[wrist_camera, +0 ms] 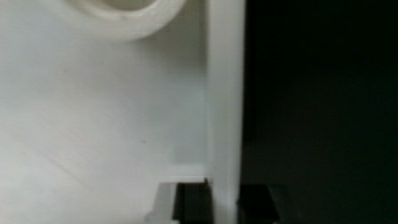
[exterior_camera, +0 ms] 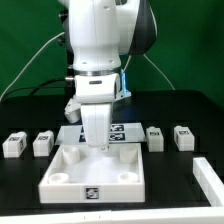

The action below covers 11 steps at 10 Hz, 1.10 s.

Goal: Assemble one leg

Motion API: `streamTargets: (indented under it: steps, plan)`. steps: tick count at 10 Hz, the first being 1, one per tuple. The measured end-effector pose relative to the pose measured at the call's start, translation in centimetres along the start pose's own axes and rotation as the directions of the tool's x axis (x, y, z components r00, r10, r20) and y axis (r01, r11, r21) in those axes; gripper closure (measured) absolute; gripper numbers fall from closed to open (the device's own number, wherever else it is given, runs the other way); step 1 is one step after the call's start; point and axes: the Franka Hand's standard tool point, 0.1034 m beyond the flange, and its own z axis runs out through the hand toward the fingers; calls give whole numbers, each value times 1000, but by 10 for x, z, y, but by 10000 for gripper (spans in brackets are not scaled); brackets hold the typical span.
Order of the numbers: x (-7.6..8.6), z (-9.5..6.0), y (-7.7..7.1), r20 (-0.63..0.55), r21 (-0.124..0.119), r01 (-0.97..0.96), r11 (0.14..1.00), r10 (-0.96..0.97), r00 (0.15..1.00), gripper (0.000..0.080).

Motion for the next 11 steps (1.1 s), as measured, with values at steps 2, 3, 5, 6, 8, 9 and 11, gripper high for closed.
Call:
streamTargets:
  steps: [2,3,5,6,8,9,11]
  plan:
    - [0,0,0,0,0,0,1000,0,1000,742]
    - [0,0,0,0,0,0,1000,0,1000,742]
    - [0,0,0,0,0,0,1000,0,1000,742]
    - [0,0,0,0,0,1,1000,-1,1000,742]
    - [26,-3,16,0,-20,73,997,-73,997,742]
    - [45,-5,25,-8,-35,76,996,-76,997,742]
    - [74,-7,40,-16,-55,63,997,-64,998,742]
